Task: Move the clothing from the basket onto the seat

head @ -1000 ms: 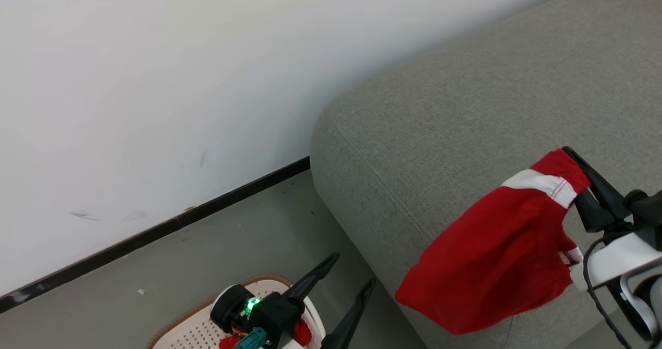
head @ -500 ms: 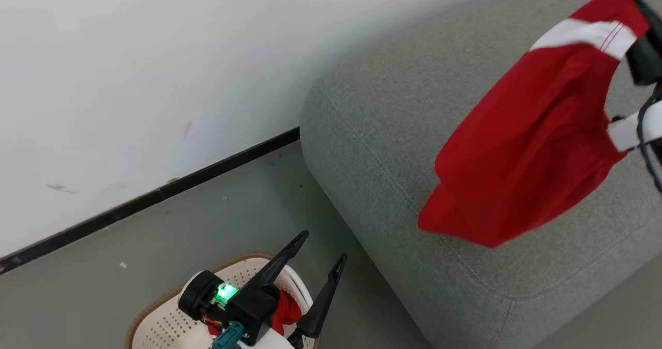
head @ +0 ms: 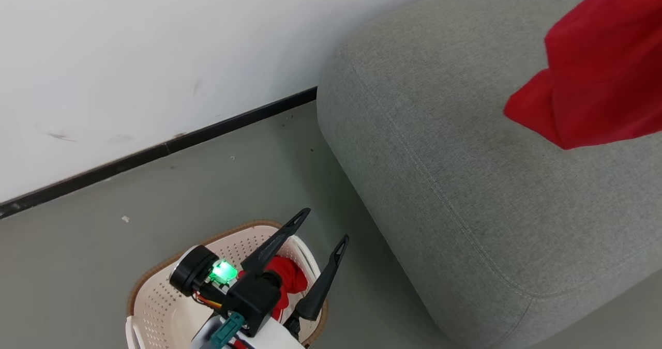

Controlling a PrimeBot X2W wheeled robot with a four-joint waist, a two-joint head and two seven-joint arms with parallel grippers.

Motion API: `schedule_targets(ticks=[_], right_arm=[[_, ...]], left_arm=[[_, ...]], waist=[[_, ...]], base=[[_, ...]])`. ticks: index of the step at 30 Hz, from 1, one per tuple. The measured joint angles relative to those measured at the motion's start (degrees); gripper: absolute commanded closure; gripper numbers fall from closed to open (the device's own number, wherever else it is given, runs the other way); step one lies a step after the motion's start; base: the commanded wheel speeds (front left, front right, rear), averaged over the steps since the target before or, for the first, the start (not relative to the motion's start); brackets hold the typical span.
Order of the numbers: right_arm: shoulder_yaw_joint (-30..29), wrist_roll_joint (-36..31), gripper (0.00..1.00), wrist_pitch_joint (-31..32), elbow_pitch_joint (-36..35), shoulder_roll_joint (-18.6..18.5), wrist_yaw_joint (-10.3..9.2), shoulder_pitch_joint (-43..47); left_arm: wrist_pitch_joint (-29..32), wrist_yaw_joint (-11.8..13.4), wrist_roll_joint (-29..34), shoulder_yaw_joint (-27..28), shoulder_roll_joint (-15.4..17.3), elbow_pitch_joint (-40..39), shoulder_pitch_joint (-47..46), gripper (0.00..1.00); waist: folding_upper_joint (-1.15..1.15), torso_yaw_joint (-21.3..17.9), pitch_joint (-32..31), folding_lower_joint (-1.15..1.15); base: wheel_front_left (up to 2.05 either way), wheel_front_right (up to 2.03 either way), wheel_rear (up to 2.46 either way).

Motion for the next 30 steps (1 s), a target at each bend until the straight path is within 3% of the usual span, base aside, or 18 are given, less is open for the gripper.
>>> schedule_targets(ticks=[10, 30], right_arm=[[-3.56, -0.80, 1.00, -0.94, 8.57, -2.02, 0.00, -0.47], [-1.37, -0.77, 1.00, -6.05, 23.14, 7.66, 0.01, 6.91]], left_arm=[[2.56, -0.19, 1.35, -1.68, 0.79, -3.57, -2.60, 0.00], [5.06, -2.22, 1.77, -2.66, 0.83, -5.42, -7.97, 0.00]], waist=[[0.00, 2.56, 4.07, 0.00], [0.00, 4.68, 12.62, 0.00]], base=[[0.00, 0.00, 0.00], [0.00, 0.00, 0.00]])
